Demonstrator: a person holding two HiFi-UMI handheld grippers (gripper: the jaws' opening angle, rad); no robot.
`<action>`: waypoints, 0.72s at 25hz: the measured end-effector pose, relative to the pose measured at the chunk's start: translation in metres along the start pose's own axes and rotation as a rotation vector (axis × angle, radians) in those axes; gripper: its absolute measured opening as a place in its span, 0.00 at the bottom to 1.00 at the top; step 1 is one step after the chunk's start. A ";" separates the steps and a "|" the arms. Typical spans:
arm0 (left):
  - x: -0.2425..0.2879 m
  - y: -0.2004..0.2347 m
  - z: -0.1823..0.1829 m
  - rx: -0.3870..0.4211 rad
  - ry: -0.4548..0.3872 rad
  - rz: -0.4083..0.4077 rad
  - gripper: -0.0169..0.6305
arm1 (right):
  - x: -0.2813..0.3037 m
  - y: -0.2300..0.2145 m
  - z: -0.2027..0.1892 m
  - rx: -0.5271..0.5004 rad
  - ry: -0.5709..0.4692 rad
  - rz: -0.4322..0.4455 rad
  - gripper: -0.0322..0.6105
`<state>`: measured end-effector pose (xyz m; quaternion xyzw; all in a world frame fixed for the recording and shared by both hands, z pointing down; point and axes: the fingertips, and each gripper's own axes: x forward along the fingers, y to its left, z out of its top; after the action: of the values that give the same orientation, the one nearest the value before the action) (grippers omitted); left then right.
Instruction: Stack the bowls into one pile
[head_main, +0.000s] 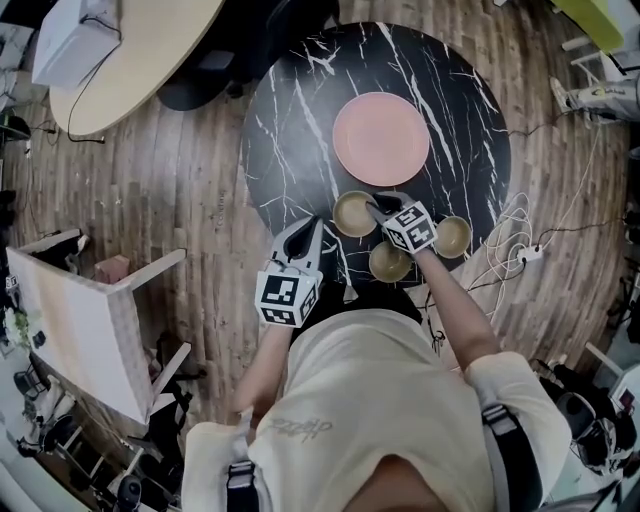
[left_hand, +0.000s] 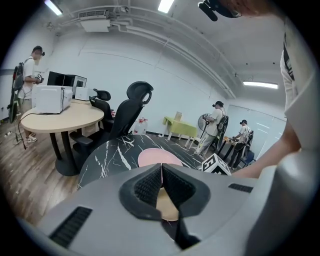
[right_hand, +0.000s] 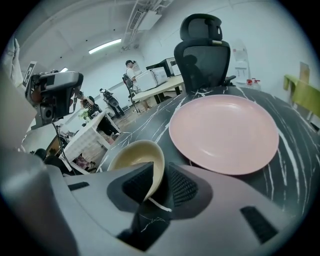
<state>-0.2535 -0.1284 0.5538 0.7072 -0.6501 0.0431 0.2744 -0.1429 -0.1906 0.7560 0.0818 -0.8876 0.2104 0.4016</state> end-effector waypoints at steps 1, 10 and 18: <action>0.000 0.002 0.000 -0.001 0.002 0.002 0.06 | 0.002 0.000 -0.001 0.000 0.011 0.000 0.21; 0.001 0.006 -0.004 0.025 0.009 0.000 0.06 | 0.004 0.000 -0.004 0.000 0.032 -0.022 0.11; -0.004 -0.002 -0.009 -0.003 0.001 -0.020 0.06 | -0.008 0.000 0.009 -0.009 -0.007 -0.058 0.09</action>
<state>-0.2492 -0.1206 0.5592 0.7133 -0.6430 0.0396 0.2760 -0.1440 -0.1951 0.7451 0.1066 -0.8871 0.1944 0.4049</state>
